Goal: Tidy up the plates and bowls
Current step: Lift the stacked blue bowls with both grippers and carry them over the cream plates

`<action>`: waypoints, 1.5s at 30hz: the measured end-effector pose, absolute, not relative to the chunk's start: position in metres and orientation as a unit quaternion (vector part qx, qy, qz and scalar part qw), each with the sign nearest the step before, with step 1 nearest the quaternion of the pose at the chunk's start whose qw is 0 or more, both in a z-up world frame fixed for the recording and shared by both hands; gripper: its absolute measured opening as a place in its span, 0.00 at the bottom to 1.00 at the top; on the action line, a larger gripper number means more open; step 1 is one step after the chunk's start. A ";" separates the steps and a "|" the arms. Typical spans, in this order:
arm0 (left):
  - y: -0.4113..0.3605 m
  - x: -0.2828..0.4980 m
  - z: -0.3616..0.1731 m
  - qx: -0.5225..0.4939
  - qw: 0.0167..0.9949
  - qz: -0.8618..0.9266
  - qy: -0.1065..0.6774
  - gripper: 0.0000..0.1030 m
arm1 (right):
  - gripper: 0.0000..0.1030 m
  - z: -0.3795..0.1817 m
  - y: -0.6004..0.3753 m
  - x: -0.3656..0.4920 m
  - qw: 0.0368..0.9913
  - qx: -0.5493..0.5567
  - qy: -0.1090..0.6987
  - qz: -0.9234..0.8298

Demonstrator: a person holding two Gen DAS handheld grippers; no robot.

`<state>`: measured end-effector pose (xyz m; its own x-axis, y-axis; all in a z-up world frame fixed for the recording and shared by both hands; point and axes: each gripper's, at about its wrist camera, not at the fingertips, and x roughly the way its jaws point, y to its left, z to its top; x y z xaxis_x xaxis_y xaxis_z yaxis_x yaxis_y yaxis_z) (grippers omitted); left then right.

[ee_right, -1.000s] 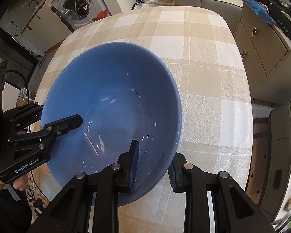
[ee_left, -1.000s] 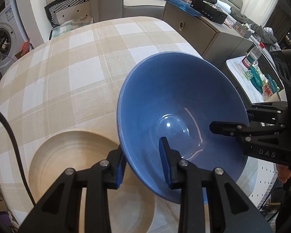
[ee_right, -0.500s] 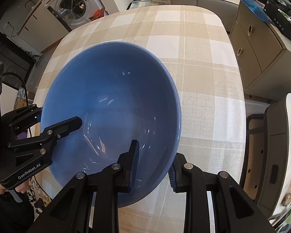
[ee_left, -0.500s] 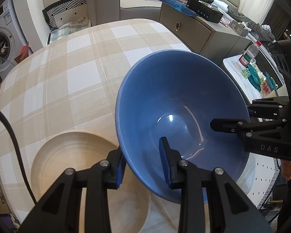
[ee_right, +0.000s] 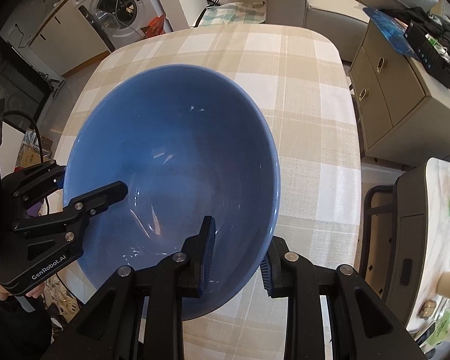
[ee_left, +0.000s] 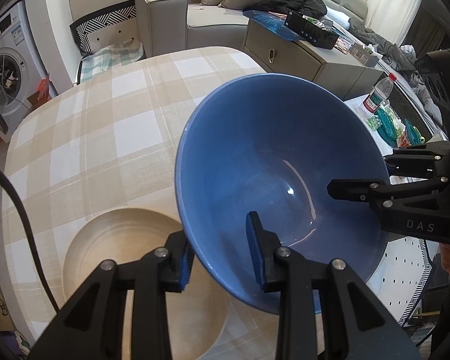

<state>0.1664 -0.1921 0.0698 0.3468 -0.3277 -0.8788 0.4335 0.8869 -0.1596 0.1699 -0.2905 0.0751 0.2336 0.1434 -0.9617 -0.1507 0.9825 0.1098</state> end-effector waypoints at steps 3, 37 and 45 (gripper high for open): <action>-0.183 0.163 0.077 0.047 0.824 -0.227 0.518 0.30 | 0.26 0.084 -0.281 0.168 0.786 -0.011 0.610 0.097; -0.032 0.120 0.060 -0.005 0.836 -0.106 0.538 0.30 | 0.26 0.077 -0.113 0.158 0.752 -0.082 0.624 0.195; -0.025 0.118 0.040 -0.007 0.825 -0.101 0.556 0.30 | 0.26 0.054 -0.109 0.158 0.740 -0.080 0.637 0.199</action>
